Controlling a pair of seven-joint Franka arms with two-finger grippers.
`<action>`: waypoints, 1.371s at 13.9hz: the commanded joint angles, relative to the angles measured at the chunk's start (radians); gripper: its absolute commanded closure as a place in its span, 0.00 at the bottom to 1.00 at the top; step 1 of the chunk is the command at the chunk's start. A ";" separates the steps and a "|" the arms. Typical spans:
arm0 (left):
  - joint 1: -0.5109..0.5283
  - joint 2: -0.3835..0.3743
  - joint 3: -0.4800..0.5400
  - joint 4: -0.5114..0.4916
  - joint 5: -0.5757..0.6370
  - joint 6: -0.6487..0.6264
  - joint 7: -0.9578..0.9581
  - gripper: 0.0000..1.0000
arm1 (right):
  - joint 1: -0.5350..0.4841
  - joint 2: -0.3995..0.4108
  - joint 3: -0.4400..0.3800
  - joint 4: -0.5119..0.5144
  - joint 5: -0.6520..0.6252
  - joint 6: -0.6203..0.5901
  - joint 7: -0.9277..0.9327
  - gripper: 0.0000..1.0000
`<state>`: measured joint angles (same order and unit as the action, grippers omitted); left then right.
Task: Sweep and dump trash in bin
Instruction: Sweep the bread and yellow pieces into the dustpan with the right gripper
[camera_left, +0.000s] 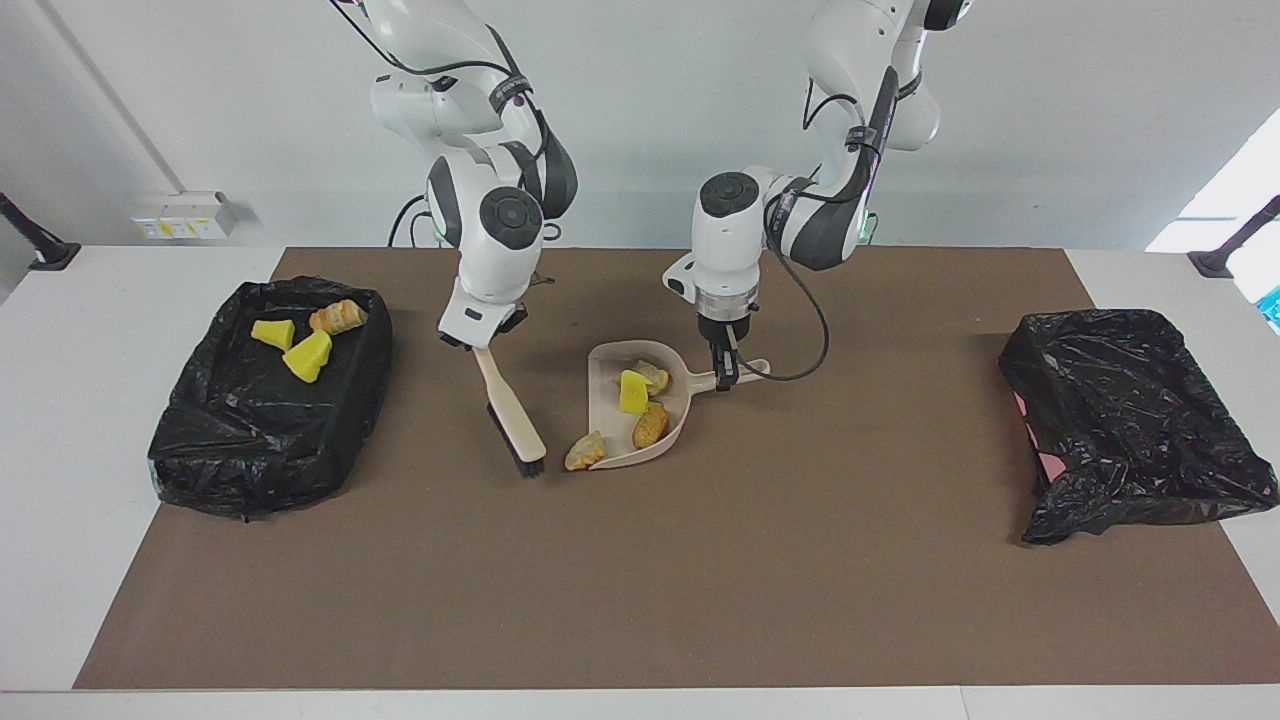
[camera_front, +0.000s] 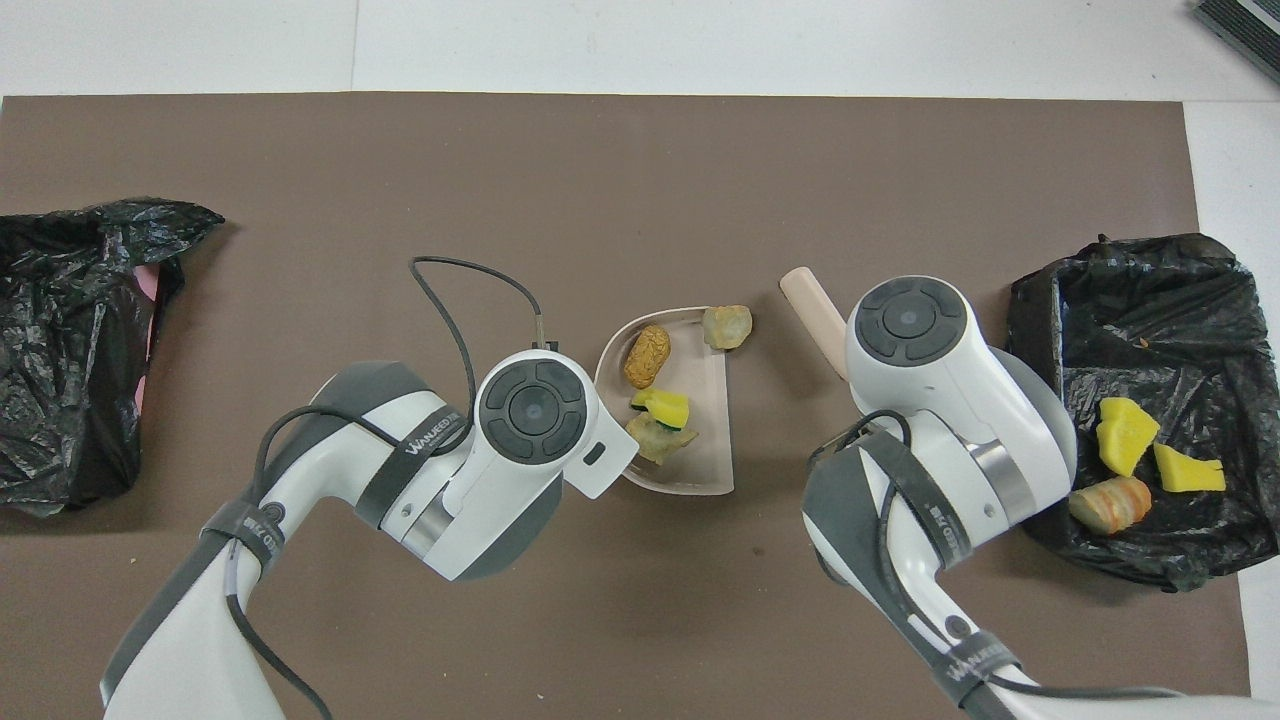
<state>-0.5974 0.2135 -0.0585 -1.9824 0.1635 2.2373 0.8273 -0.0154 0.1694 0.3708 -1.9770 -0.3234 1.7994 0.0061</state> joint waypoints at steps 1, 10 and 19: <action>-0.012 -0.017 0.009 -0.033 -0.015 0.031 -0.022 1.00 | 0.018 0.085 0.019 0.035 -0.016 0.020 0.041 1.00; -0.005 -0.017 0.012 -0.024 -0.056 -0.007 -0.019 1.00 | 0.117 0.047 0.022 0.020 0.468 0.023 0.185 1.00; 0.128 -0.029 0.011 0.063 -0.125 -0.122 0.126 1.00 | 0.124 -0.235 0.020 0.012 0.437 -0.265 0.495 1.00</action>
<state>-0.5120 0.2070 -0.0451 -1.9577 0.0799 2.1789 0.8778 0.1054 0.0310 0.3818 -1.9404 0.1149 1.5941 0.4488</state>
